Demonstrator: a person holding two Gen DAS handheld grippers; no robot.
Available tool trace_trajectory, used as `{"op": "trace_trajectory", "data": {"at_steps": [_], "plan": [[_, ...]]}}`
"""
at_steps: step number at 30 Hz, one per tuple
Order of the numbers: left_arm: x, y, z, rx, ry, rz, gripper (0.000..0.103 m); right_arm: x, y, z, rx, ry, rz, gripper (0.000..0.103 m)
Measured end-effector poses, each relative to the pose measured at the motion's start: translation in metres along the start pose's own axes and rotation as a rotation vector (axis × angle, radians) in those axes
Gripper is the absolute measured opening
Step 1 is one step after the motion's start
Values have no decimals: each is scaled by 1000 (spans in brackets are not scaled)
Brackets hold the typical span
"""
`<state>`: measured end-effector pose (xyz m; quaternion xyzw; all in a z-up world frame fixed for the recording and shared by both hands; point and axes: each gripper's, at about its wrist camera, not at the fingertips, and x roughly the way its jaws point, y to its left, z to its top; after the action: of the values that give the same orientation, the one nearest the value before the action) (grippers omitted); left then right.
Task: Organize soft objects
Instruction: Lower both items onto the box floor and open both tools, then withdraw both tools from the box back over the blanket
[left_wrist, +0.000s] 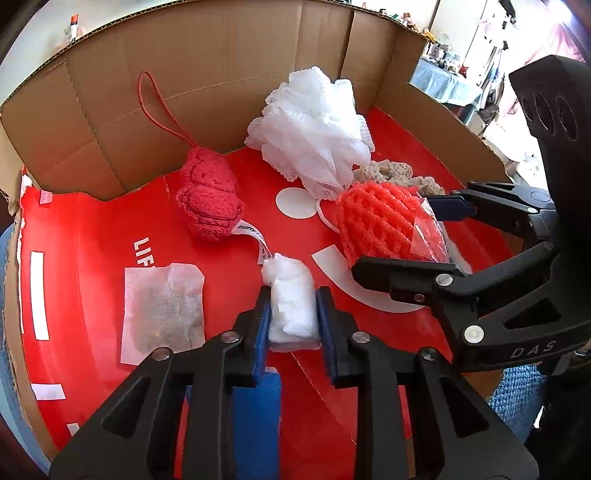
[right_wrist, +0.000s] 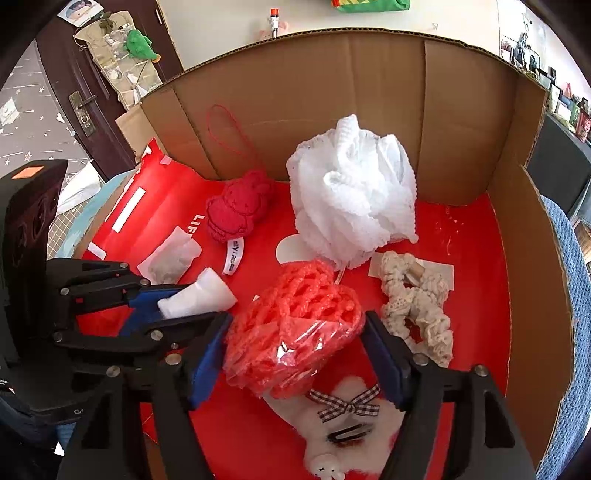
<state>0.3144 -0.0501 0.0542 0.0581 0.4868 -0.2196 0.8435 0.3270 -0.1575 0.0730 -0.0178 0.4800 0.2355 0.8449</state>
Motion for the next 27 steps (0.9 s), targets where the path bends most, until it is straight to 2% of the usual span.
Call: {"op": "trace_trajectory", "data": {"at_steps": [9, 12, 13, 14, 15, 22, 27], "plan": [[-1, 0, 0, 0, 3, 4, 26, -3, -1, -1, 7, -4, 5, 75], [-2, 0, -1, -2, 1, 7, 31, -7, 0, -1, 5, -10, 4, 76], [-2, 0, -1, -3, -1, 7, 41, -9, 0, -2, 6, -13, 4, 77], [-3, 0, -1, -3, -2, 6, 61, -10, 0, -1, 6, -15, 3, 78], [-6, -1, -2, -1, -15, 19, 65, -11, 0, -1, 8, -19, 1, 78], [-26, -1, -4, -1, -63, 32, 65, -25, 1, -2, 17, -40, -1, 79], [-49, -2, -11, -12, -106, 45, 65, -45, 5, -4, 25, -80, -4, 84]]}}
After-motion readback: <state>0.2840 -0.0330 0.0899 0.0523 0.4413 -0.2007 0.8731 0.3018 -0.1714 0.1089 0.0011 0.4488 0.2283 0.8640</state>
